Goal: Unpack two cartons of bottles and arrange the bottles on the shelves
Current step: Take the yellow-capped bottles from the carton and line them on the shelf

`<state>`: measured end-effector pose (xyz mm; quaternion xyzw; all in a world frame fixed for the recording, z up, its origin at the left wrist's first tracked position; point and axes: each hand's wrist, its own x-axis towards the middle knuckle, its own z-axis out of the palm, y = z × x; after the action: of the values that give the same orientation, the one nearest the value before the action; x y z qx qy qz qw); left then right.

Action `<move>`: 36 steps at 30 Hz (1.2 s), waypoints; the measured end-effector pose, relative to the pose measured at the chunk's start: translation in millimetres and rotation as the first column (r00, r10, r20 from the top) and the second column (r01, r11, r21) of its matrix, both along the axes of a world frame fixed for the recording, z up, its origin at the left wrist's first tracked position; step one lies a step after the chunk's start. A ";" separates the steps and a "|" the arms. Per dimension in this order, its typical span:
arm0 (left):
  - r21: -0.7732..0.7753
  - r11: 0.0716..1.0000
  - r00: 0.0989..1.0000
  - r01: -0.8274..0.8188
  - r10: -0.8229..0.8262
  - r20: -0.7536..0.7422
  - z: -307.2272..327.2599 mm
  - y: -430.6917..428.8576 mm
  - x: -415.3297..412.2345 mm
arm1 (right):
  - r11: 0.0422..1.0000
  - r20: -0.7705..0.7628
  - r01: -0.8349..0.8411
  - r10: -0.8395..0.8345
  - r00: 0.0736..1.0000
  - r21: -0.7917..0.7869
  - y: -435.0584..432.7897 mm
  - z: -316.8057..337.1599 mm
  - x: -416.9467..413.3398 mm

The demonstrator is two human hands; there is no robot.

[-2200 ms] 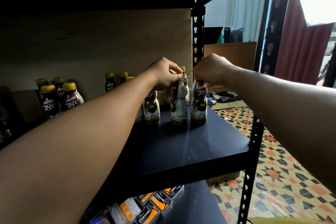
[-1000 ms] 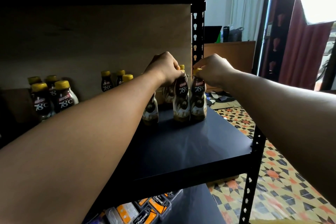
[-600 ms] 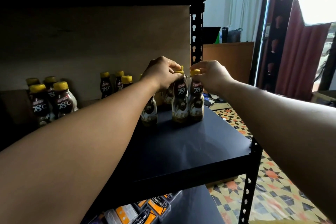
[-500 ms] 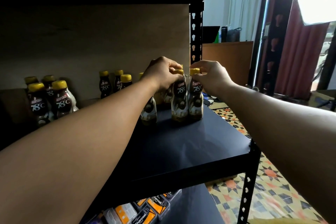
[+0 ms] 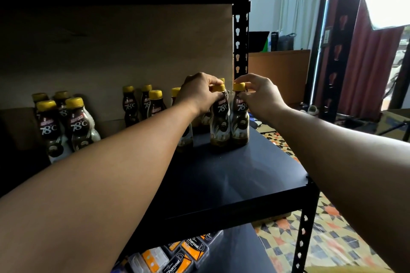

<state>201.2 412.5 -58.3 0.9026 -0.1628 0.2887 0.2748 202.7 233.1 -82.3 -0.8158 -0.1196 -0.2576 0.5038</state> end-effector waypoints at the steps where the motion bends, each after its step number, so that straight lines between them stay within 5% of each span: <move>1: -0.006 1.000 1.000 0.005 -0.005 -0.005 -0.4 0.0 0.1 | 1.000 0.000 -0.003 0.003 1.000 0.000 0.0 -0.2 0.1; 19: 0.058 0.997 0.998 -0.059 0.061 -0.033 0.4 6.9 -50.8 | 0.997 -0.022 0.014 -0.016 1.000 -0.081 -0.5 -2.0 -46.5; 31: 0.036 0.988 0.935 0.150 -0.130 -0.330 -51.7 56.1 -178.1 | 0.967 -0.183 -0.236 0.216 0.959 -0.096 55.3 -58.4 -154.5; 36: -0.015 0.995 0.967 0.098 -0.099 -0.234 -100.7 91.4 -243.6 | 0.961 -0.084 -0.242 0.232 0.969 -0.135 87.8 -102.9 -207.0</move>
<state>-42.4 504.0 -159.0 0.9207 -0.1734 0.1666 0.3074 -4.2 320.9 -185.2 -0.8383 -0.2176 -0.1583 0.4742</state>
